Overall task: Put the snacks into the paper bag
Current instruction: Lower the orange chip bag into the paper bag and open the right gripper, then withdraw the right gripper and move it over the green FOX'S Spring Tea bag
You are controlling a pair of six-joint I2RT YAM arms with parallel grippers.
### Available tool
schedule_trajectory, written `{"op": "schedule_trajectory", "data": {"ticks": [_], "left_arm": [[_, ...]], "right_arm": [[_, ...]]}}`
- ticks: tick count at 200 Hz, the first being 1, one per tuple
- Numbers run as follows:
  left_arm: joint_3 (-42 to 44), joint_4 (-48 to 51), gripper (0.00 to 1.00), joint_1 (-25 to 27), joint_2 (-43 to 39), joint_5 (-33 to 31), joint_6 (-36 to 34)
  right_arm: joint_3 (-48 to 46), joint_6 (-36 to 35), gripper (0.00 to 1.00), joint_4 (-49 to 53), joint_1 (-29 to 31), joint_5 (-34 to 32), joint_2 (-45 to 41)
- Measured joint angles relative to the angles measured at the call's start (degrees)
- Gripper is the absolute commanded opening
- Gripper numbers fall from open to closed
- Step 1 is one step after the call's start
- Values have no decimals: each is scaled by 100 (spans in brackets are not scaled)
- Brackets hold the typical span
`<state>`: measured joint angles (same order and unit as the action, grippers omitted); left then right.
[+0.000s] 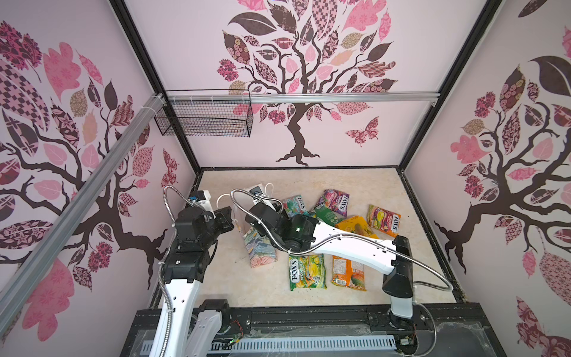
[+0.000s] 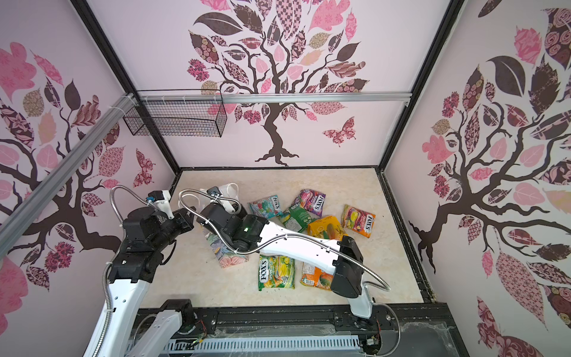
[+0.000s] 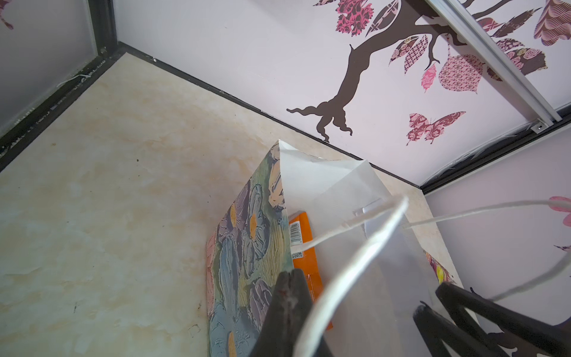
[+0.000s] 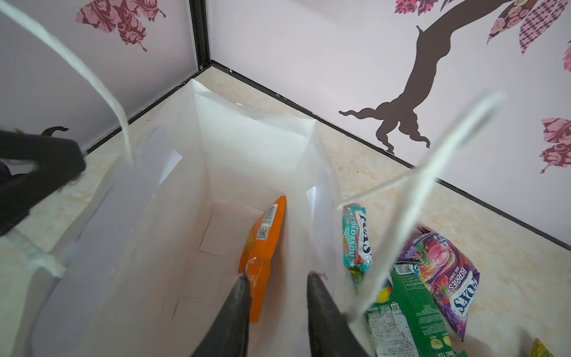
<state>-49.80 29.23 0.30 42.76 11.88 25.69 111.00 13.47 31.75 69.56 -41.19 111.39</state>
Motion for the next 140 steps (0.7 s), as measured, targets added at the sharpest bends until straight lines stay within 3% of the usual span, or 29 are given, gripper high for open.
{"op": "schedule_trajectory", "data": {"ticks": [80, 107, 140], "left_arm": [[0, 2, 1, 0, 0, 2, 0], [0, 2, 1, 0, 4, 2, -2], [0, 2, 1, 0, 4, 2, -2]], "right_arm": [[-313, 0, 37, -308, 0, 1143, -778], [-892, 15, 38, -664, 2, 1526, -1491], [-2258, 188, 40, -1235, 0, 1853, -2702]]}}
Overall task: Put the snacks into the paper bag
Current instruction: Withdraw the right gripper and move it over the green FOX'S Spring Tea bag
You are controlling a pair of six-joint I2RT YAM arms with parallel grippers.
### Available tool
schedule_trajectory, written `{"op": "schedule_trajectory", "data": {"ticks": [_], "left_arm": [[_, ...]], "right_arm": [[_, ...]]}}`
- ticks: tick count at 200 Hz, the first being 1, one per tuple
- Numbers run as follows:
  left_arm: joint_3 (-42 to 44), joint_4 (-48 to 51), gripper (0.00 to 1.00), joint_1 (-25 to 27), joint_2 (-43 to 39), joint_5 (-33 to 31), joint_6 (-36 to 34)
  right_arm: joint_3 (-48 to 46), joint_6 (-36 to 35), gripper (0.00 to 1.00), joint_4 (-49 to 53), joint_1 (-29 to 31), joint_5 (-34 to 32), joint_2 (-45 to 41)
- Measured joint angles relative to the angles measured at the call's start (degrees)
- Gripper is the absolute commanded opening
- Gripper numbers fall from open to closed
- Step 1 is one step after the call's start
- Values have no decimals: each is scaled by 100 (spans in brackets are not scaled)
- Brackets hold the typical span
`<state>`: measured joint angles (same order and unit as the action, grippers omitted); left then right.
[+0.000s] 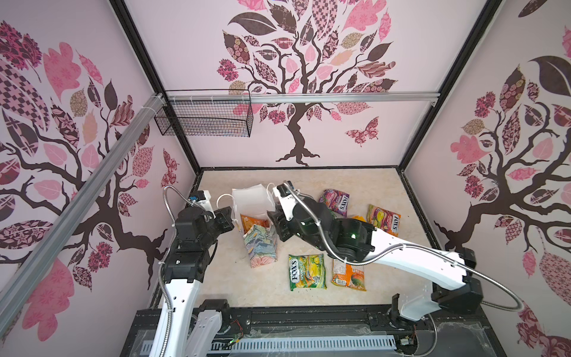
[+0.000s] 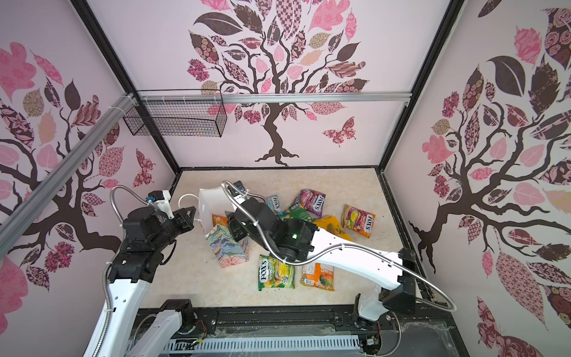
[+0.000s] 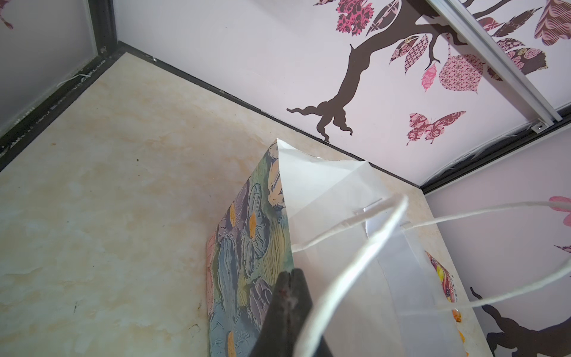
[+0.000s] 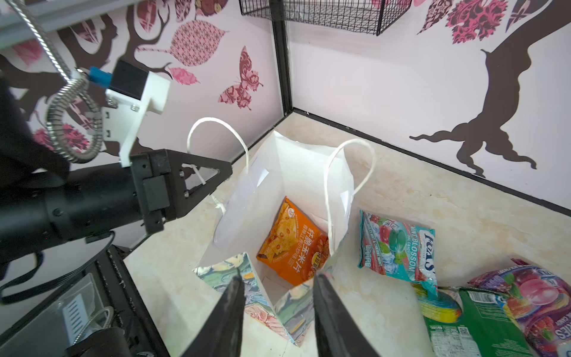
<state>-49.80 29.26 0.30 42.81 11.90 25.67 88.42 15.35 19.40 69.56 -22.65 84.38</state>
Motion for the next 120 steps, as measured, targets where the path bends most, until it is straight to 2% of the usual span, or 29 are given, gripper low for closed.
{"op": "schedule_trajectory", "data": {"ticks": [30, 53, 74, 120], "left_arm": [[0, 7, 1, 0, 0, 0, -4], [0, 15, 1, 0, 0, -2, -13], [0, 33, 1, 0, -2, -2, -22], [-2, 96, 1, 2, -42, -4, -37]], "right_arm": [[-1552, 291, 41, -380, -72, 289, -1097], [-2702, 660, 40, -304, -577, 632, -1858], [-3348, 933, 40, -120, -953, 634, -2352], [-4393, 1475, 40, 50, -931, 745, -3145]]}}
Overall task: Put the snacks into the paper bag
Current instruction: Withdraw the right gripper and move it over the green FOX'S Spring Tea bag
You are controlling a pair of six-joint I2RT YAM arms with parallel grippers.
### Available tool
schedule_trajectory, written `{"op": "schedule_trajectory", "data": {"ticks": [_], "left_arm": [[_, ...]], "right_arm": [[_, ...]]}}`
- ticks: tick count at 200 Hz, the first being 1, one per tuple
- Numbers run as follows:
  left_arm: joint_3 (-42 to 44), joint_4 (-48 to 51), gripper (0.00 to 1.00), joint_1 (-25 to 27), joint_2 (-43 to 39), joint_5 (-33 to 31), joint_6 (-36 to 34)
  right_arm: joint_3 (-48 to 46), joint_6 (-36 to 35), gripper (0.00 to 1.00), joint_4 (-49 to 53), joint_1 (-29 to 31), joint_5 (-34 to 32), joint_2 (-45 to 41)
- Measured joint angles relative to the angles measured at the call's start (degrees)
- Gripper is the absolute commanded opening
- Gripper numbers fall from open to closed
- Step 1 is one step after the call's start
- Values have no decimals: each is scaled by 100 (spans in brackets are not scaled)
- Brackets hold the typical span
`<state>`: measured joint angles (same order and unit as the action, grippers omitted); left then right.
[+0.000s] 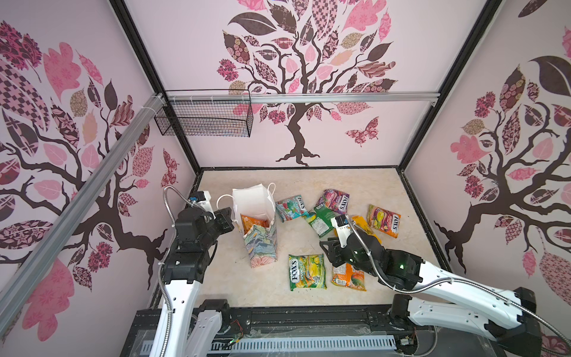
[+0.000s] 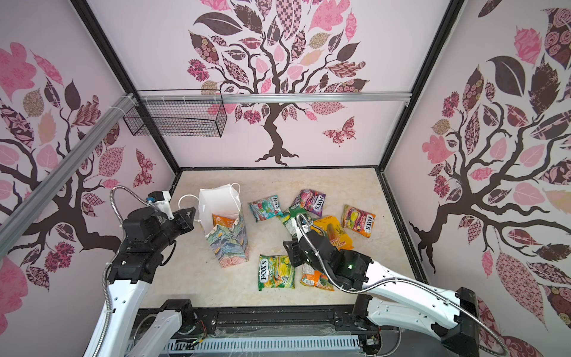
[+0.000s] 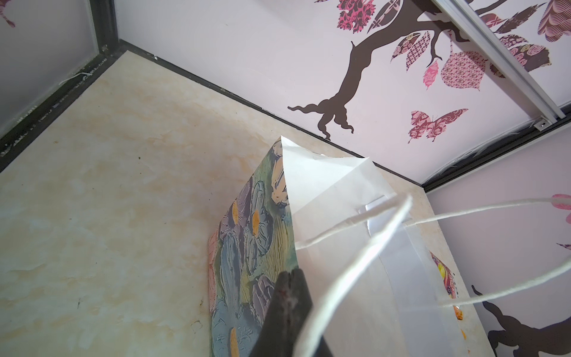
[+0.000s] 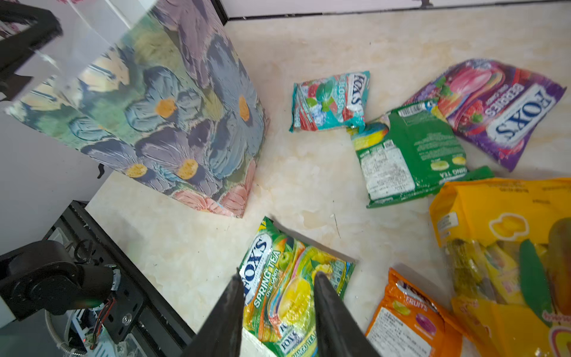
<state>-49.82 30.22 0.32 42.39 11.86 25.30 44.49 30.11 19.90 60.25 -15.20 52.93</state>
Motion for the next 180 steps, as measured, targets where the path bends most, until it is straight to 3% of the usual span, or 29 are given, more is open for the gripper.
{"op": "schedule_trajectory", "data": {"ticks": [68, 180], "left_arm": [[-9, 79, 2, -2, -9, -35, -94], [-9, 179, 2, 0, -96, -39, -109]], "right_arm": [[-782, 612, 36, 472, 0, 221, -118], [-1473, 1001, 36, -142, 0, 658, 170]]}}
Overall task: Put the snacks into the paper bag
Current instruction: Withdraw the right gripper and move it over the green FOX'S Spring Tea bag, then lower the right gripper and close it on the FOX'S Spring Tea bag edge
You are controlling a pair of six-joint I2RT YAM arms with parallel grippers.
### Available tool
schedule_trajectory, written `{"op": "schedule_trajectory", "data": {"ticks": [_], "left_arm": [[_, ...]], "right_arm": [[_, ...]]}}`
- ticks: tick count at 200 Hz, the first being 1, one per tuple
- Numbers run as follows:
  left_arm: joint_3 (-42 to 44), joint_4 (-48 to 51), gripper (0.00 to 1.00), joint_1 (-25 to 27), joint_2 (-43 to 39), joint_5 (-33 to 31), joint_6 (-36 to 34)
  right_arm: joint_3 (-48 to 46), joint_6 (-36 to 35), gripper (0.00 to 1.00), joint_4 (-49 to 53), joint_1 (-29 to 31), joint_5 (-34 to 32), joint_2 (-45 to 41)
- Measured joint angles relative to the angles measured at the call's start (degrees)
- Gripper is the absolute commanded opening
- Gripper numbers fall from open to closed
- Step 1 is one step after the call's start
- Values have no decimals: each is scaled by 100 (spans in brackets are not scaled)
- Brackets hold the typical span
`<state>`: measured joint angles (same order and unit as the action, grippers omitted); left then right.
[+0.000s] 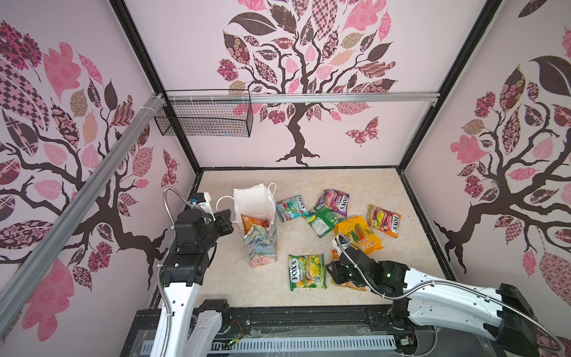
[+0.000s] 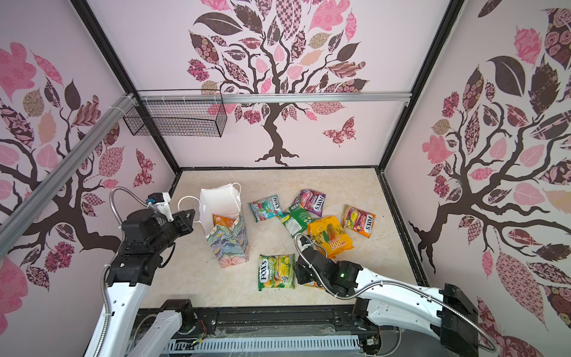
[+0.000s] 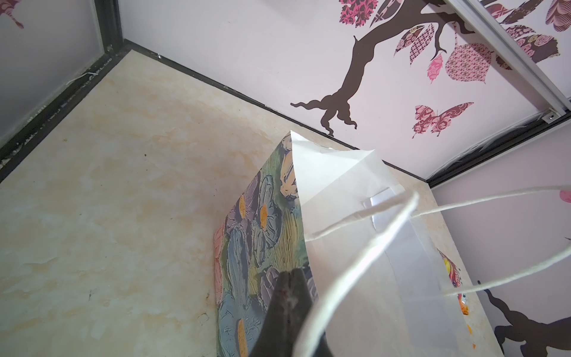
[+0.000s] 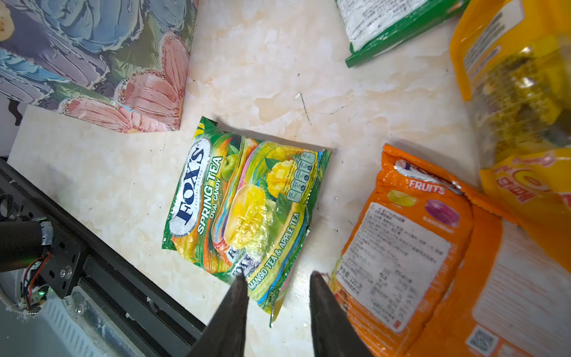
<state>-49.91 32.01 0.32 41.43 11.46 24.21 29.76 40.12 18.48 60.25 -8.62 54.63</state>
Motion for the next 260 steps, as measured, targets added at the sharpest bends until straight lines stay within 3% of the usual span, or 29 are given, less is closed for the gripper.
{"op": "schedule_trajectory", "data": {"ticks": [66, 260], "left_arm": [[-33, 101, 2, -2, -7, 2, -11], [-66, 234, 2, 0, 105, 22, -24]], "right_arm": [[-168, -9, 37, -413, -31, 249, 686], [-444, -116, 39, -1270, -304, 525, 1231]]}}
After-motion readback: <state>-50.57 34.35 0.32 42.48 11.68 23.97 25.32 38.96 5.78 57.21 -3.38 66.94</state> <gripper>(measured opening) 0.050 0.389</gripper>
